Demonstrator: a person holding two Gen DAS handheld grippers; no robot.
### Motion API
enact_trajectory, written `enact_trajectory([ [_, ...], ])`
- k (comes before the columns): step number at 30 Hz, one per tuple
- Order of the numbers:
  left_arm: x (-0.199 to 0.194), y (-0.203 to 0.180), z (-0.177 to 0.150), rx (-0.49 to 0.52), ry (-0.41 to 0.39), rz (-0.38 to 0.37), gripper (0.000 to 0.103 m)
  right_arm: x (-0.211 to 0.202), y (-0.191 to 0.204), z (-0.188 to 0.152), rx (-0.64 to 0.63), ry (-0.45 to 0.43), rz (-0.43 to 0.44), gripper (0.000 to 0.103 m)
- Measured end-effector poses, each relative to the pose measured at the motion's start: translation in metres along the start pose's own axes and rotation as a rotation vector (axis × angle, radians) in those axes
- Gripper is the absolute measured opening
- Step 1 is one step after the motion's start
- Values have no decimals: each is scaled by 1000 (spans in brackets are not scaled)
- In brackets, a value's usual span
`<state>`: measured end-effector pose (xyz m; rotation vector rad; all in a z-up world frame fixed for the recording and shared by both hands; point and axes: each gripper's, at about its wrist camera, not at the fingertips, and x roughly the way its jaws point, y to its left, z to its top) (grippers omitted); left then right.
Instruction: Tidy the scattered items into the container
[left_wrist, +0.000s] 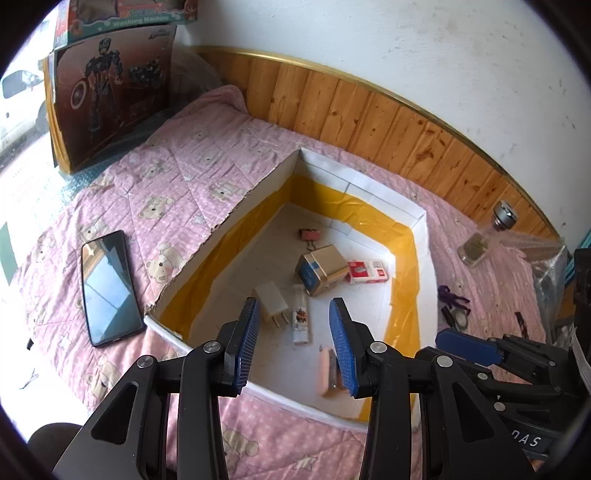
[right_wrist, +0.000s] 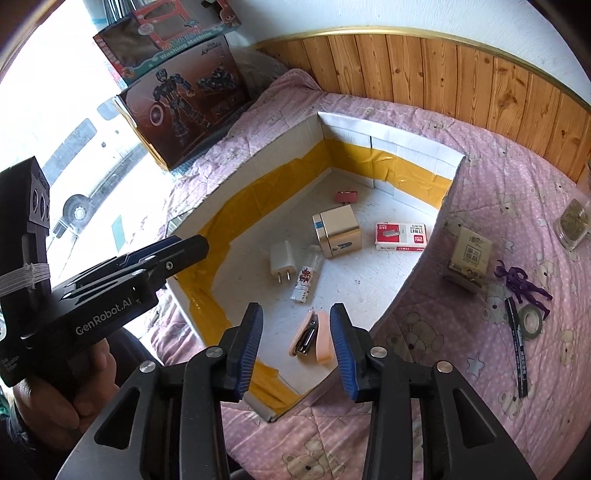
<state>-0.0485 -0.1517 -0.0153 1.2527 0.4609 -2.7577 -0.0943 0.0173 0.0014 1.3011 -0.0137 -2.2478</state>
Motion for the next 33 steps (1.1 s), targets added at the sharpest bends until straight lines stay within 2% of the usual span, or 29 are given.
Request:
enact_trajectory([
  [18,-36,-45,-19,60,-14,-26,42,-51,-14,-29,17,-101,54,41],
  [33,-47,-78,-33,104,-6,-41,42,-79,-35,-49,52,-163,81,45],
])
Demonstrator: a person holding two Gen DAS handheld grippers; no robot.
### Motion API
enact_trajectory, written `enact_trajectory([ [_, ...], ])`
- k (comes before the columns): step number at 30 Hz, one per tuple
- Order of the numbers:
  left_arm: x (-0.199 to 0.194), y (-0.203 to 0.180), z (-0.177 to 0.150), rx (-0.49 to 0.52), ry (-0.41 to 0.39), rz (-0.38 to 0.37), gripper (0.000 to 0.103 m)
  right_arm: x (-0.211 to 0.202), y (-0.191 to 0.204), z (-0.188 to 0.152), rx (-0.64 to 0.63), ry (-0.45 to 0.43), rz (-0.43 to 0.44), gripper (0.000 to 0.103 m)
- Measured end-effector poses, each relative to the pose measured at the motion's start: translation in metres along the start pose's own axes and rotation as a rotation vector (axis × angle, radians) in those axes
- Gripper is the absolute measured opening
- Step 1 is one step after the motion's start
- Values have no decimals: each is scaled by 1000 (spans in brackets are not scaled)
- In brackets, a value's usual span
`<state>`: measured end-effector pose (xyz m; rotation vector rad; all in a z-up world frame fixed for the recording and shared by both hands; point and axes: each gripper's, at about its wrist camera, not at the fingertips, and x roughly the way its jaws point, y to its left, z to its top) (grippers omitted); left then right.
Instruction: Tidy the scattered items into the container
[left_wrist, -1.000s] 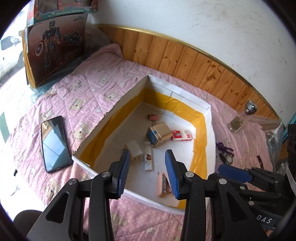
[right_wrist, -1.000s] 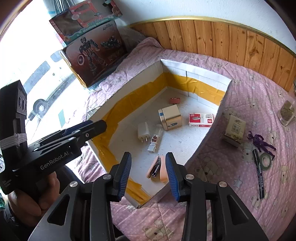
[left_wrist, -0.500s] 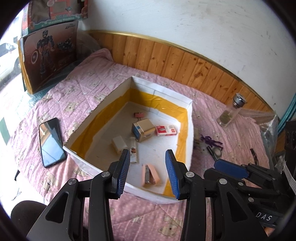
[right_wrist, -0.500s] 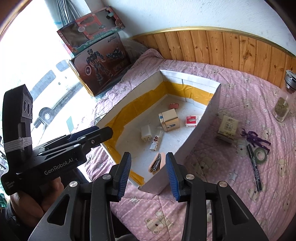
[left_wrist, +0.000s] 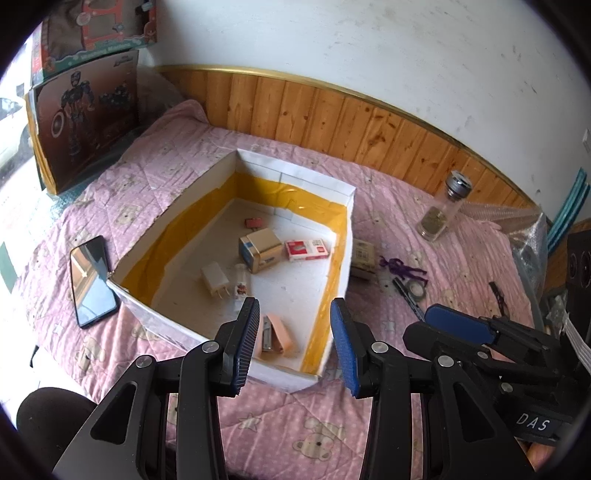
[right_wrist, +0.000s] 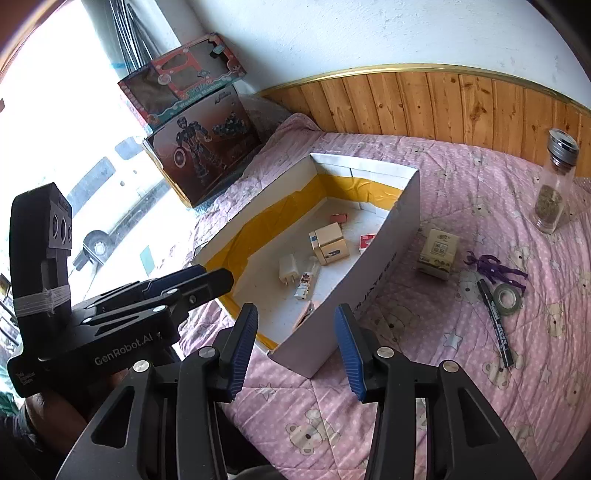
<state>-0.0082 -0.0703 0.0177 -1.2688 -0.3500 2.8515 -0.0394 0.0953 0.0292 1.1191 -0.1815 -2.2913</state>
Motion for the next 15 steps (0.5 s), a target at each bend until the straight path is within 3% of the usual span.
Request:
enact_trajectory([
  [15,-4,-32,-11,36,15,-28,42,-32,-31,-15,51,-62,21,47],
])
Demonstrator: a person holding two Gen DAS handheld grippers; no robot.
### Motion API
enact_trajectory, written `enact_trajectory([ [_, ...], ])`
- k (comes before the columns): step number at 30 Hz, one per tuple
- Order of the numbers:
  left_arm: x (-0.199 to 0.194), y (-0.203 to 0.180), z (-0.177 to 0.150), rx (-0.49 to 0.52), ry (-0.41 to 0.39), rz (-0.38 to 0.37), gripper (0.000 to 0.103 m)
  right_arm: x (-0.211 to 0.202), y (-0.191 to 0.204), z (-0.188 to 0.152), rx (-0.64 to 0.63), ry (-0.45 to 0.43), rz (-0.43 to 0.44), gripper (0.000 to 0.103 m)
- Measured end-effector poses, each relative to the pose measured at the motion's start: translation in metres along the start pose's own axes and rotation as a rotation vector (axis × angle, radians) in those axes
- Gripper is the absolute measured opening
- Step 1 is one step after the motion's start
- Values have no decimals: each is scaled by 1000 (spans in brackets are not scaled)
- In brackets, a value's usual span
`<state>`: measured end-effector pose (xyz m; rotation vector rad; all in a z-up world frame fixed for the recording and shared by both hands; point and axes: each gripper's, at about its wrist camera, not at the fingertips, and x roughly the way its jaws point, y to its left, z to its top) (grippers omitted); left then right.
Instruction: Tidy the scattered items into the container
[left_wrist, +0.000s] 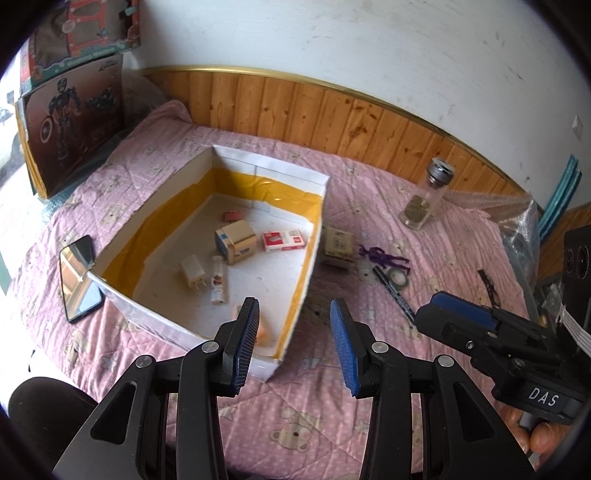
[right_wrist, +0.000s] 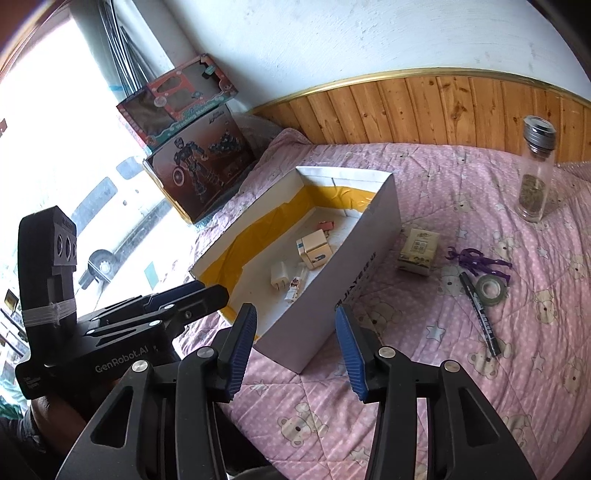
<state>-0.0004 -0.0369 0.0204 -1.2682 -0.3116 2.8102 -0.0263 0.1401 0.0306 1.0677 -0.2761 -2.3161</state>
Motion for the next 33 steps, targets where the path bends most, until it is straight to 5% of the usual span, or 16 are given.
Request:
enact_trajectory([
  [17,32,-67,-15,85,86,-68,44,-32,-91,-33,145,-24,-85,49],
  [33,146,-140,-18,53,283,-153,47,9,-205,-34,271,74,-226,46],
])
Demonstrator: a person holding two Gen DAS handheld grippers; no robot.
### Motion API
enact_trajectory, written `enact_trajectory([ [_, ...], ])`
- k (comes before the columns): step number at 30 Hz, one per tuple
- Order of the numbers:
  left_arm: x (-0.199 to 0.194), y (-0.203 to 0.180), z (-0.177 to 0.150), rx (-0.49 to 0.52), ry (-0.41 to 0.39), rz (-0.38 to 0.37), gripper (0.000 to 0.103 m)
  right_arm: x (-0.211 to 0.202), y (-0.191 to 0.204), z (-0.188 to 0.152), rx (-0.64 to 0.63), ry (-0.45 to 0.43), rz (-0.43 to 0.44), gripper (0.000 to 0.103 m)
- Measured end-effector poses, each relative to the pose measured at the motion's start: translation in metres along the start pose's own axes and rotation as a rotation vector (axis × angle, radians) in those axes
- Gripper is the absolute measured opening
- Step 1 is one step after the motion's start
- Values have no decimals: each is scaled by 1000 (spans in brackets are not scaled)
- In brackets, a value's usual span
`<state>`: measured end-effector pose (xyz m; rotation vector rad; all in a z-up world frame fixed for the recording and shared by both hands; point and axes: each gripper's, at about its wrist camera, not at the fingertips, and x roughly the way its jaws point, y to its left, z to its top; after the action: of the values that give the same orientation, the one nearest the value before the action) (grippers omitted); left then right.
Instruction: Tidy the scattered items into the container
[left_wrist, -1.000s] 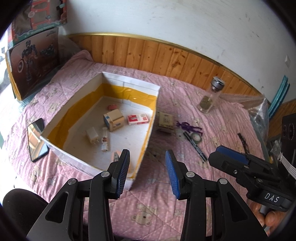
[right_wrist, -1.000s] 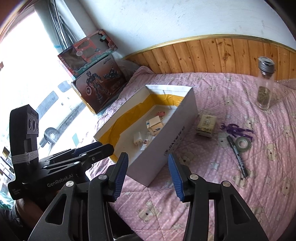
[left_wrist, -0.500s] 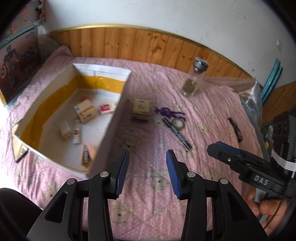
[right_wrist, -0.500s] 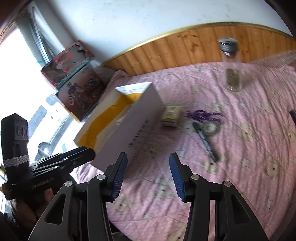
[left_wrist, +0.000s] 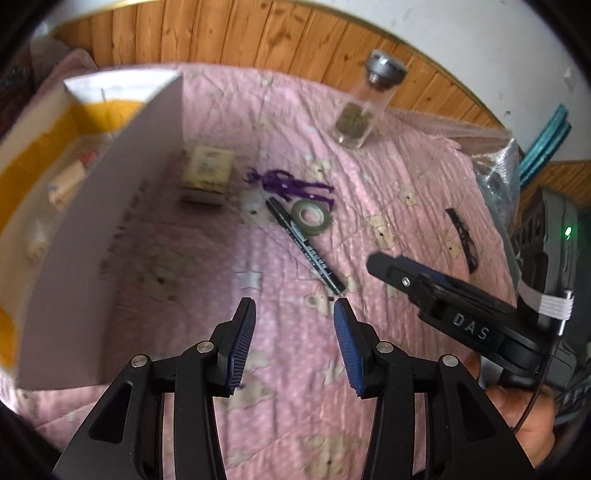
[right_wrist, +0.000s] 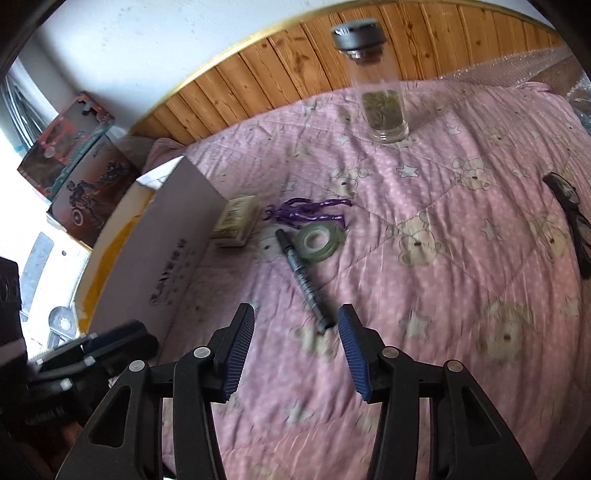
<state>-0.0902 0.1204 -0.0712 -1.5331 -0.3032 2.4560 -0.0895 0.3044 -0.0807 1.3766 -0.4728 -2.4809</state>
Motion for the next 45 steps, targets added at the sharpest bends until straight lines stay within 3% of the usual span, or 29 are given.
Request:
enact_trajectory([
  [6,50,-5,11,-53,58,-12,47,46,-7,32,-65,72,-30,39],
  [14,86,-12,26,-74,61,-31,47,115,-13,60,-192,189,-105,33],
  [18,107,-13,30,-90,71,-3,47,128,-7,67,-284,184,-113,30],
  [19,113,-12,29,-92,77,7,47,129,-4,66,-333,180,-143,21],
  [21,112,-14,28,-74,48,18,47,127,-4,65,-366,184,-147,18],
  [23,111,-16,26,-45,33,28,41,121,-12,65,-352,180,-164,15],
  [25,111,-13,24,-30,22,33,26,111,-23,65,-326,167,-191,15],
  [30,105,6,23,-63,11,-10,15,89,-52,65,-215,155,-195,14],
  [36,94,18,18,-85,7,-28,14,68,-66,60,-96,114,-156,14],
  [45,71,23,10,-79,-20,-36,14,51,-58,33,-35,99,-145,14],
])
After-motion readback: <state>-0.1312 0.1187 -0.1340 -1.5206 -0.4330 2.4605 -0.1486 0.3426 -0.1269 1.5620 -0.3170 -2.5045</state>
